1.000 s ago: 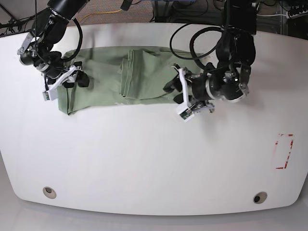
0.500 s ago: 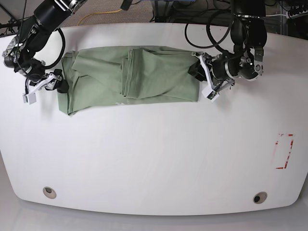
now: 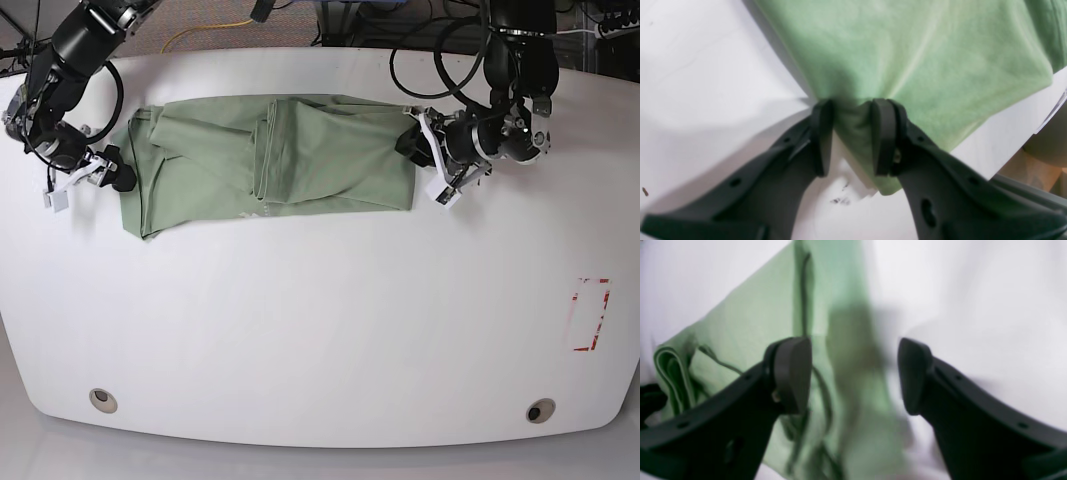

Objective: Fold the T-shirt properly
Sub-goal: 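Grasp both ends of the shortened strip with both grippers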

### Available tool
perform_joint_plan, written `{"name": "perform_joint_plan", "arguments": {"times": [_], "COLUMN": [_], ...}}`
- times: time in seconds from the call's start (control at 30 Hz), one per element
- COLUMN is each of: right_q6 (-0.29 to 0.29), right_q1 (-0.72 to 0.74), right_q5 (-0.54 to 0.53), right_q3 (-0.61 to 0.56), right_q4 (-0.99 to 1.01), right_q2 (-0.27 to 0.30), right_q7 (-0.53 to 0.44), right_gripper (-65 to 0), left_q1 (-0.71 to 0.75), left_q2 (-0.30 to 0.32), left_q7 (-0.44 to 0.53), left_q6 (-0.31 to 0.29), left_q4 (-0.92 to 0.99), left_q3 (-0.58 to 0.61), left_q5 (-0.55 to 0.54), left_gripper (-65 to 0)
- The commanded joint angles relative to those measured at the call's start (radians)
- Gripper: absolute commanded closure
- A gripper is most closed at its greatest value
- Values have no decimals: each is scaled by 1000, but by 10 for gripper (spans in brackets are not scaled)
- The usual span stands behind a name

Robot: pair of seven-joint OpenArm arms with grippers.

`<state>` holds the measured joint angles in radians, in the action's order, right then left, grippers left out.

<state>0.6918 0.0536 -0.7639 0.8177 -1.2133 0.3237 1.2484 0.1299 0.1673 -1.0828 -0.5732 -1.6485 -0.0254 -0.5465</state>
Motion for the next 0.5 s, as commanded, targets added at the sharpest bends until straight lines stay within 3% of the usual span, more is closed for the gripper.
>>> {"name": "perform_joint_plan", "arguments": {"times": [0.0,0.13,0.33,0.47], "right_q6": [6,6,6,6], "right_q1": [-13,-45,-65,-65], "right_q5": [-21,-21,-12,-12], "right_q3": [-18,-64,-91,-91], "right_q4": [-63,-198,-248,-248], "right_q2": [-24,-120,-176,-179], "right_q7": [14,17,15,12], "right_gripper": [-395,-395,-387,-376], "left_q1": [-11,-13,-13,-13], "left_q2": [1,1,-1,-1], "left_q7": [10,10,10,10], "left_q6": [-3,-1,2,2], "left_q4": [-8,-6,-6,-5], "left_q3": [-1,-1,-1,-1], "left_q5": [-10,-10,-10,-8], "left_gripper": [-171,-171,-171,-171]}}
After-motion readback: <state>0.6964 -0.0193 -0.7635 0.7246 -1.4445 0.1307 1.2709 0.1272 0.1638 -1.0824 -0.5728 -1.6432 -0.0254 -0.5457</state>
